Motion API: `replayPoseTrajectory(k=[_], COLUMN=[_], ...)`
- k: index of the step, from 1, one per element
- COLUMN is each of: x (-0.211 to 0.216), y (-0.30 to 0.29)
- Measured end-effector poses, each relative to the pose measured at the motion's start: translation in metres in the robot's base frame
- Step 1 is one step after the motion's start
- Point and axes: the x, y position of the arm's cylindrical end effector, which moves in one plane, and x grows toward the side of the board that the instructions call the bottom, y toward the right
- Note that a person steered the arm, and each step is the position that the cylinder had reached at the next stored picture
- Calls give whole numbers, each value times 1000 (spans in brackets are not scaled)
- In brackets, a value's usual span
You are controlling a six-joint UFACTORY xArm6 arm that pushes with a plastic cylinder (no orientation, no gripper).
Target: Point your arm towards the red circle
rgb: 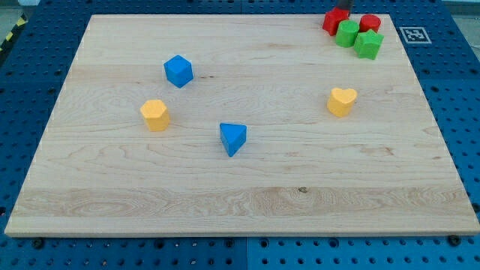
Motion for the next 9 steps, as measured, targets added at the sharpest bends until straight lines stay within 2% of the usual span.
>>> replayPoseTrajectory(k=[2,3,4,6,9], x=[39,8,-4,-3,24], y=[-35,-32,-20,87,80])
